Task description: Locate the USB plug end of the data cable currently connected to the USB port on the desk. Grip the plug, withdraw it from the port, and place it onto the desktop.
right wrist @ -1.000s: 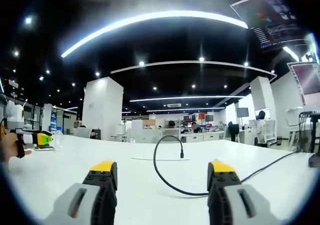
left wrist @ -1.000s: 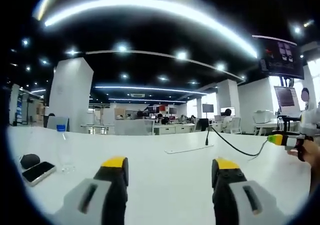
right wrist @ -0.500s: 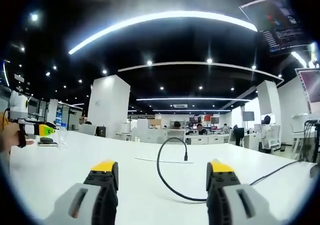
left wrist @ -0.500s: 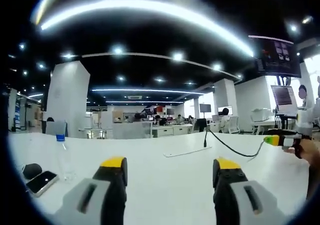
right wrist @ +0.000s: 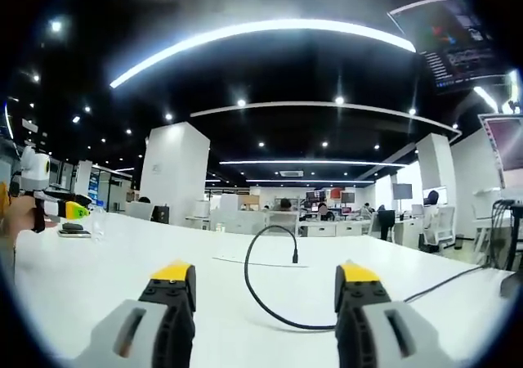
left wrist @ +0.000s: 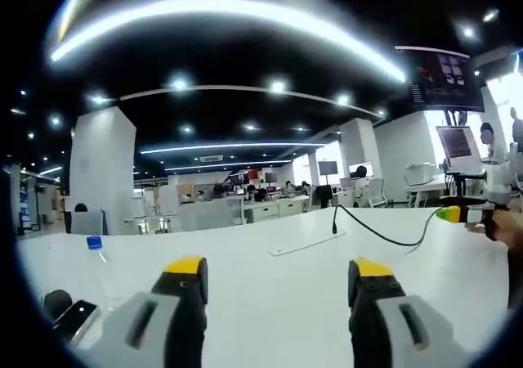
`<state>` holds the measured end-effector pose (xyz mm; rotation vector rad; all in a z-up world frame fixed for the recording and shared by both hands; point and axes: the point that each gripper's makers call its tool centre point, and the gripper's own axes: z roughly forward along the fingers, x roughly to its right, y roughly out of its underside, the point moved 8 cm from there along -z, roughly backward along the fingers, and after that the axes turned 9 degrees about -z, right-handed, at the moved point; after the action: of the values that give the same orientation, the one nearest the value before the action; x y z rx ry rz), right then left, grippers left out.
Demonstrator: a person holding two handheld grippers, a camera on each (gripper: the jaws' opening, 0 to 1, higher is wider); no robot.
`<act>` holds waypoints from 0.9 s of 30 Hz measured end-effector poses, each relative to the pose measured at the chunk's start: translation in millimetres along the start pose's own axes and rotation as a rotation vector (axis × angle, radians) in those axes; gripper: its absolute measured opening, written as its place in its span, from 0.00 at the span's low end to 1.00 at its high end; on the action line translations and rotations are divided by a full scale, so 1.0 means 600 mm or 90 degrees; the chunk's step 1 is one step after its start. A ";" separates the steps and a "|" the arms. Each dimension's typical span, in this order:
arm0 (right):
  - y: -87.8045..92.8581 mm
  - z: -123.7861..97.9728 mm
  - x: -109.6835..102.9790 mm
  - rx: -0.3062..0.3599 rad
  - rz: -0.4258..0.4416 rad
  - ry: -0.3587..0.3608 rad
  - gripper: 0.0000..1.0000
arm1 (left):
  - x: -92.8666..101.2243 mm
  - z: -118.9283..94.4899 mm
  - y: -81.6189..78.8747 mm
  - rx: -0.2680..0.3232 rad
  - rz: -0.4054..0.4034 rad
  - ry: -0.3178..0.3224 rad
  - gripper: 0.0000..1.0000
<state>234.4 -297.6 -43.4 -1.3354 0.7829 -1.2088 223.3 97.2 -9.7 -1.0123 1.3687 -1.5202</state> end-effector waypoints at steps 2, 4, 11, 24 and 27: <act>0.001 0.002 0.001 -0.002 0.001 -0.002 0.69 | -0.001 0.005 0.000 0.011 -0.017 0.005 0.69; 0.001 0.005 0.002 -0.004 0.006 -0.006 0.69 | -0.001 0.010 0.004 0.008 -0.034 0.014 0.69; -0.001 0.013 0.006 -0.005 0.002 -0.014 0.68 | -0.004 0.021 0.005 0.003 -0.046 0.032 0.69; 0.004 0.033 0.016 -0.008 0.007 -0.028 0.67 | -0.008 0.060 0.009 0.012 -0.080 0.066 0.71; 0.002 0.040 0.019 -0.014 0.001 -0.034 0.67 | -0.012 0.070 0.011 0.016 -0.076 0.062 0.72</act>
<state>260.1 -301.7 -38.8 -1.3784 0.7608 -1.1614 265.5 90.1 -13.1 -1.0325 1.3732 -1.6904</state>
